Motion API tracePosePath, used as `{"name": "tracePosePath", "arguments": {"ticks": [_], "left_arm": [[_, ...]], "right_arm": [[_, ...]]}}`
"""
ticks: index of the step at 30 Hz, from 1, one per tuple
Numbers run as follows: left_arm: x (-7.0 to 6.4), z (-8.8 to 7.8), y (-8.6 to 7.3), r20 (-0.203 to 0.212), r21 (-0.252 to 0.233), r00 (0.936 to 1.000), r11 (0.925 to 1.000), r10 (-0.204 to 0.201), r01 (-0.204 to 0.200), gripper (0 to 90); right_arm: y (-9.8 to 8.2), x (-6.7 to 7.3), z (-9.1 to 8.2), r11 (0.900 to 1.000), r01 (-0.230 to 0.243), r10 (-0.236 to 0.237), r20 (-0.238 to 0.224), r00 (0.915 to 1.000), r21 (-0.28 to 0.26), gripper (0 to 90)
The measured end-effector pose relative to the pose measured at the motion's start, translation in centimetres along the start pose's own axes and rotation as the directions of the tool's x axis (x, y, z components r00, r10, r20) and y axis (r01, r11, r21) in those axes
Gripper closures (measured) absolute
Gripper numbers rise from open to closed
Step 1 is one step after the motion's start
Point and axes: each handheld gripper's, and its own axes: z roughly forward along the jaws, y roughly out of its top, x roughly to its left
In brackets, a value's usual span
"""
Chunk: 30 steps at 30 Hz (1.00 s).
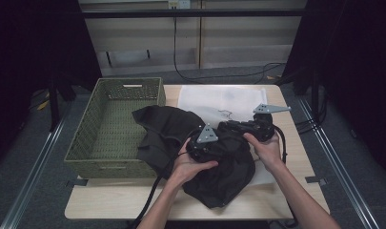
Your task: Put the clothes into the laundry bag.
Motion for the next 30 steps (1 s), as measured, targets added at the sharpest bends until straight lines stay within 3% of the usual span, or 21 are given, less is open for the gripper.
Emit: {"name": "tracePosePath", "arguments": {"ticks": [2,6,9,14,17,20,21,22,23,24,26,27,28,30], "left_arm": [[0.0,0.7,-0.5,0.02,0.024,0.9998,0.9997,0.004,-0.004,70.4],[-0.2,0.8,-0.4,0.006,0.065,1.0,0.9978,0.006,-0.007,74.7],[0.3,1.5,-1.0,-0.018,0.084,0.9991,0.9956,-0.039,0.04,74.9],[0.4,1.6,-1.2,-0.02,0.082,0.9986,0.9953,-0.049,0.051,74.5],[0.5,1.4,-1.2,-0.027,0.057,0.9979,0.9965,-0.059,0.06,67.4],[0.3,0.5,-0.9,-0.024,0.034,0.9981,0.9978,-0.056,0.057,46.4],[0.3,-0.6,-0.6,0.011,0.005,0.9979,0.998,-0.063,0.063,36.9],[0.3,-0.6,-0.6,0.011,0.005,0.9979,0.998,-0.063,0.063,34.5],[0.2,-2.1,-0.2,0.02,-0.046,0.9973,0.9963,-0.071,0.072,34.4],[0.2,-2.1,-0.2,0.02,-0.046,0.9973,0.9963,-0.071,0.072,34.3],[0.2,-3.9,0.4,0.005,-0.067,0.9993,0.997,-0.037,0.037,34.0],[0.5,-5.9,0.8,0.008,-0.082,0.9996,0.9962,-0.027,0.028,33.8],[0.5,-5.9,0.8,0.008,-0.082,0.9996,0.9962,-0.027,0.028,33.9],[1.0,-7.6,1.0,-0.03,-0.103,0.9992,0.9944,-0.026,0.023,33.9]], "right_arm": [[0.0,0.3,0.2,1.0,0.014,-0.014,-0.006,0.9999,0.006,88.6],[0.3,1.0,0.3,1.0,0.026,-0.026,-0.022,0.9994,0.003,88.6],[0.6,2.0,-0.3,0.999,0.043,-0.043,-0.02,0.9989,0.009,88.6],[0.3,3.2,-1.0,0.997,0.072,-0.072,-0.01,0.9974,0.037,88.6],[-0.5,3.1,-1.4,0.996,0.066,-0.066,-0.005,0.9978,0.051,88.6],[-1.5,2.4,-1.2,0.996,0.059,-0.059,0.003,0.9982,0.07,88.6],[-1.9,1.9,-0.8,0.995,0.053,-0.053,0.003,0.9986,0.082,88.6],[-1.9,1.9,-0.8,0.995,0.053,-0.053,0.003,0.9986,0.082,88.6],[-2.1,1.6,-0.5,0.995,0.048,-0.049,0.011,0.9987,0.088,88.6],[-2.1,1.6,-0.5,0.995,0.048,-0.049,0.011,0.9987,0.088,88.6],[-2.3,1.3,-0.5,0.995,0.046,-0.048,0.009,0.9988,0.091,88.6],[-2.3,1.3,-0.5,0.995,0.047,-0.048,0.009,0.9988,0.088,88.6],[-2.3,1.3,-0.5,0.995,0.047,-0.048,0.009,0.9988,0.088,88.6],[-2.2,1.4,-0.5,0.995,0.049,-0.051,0.011,0.9987,0.092,88.5]]}}
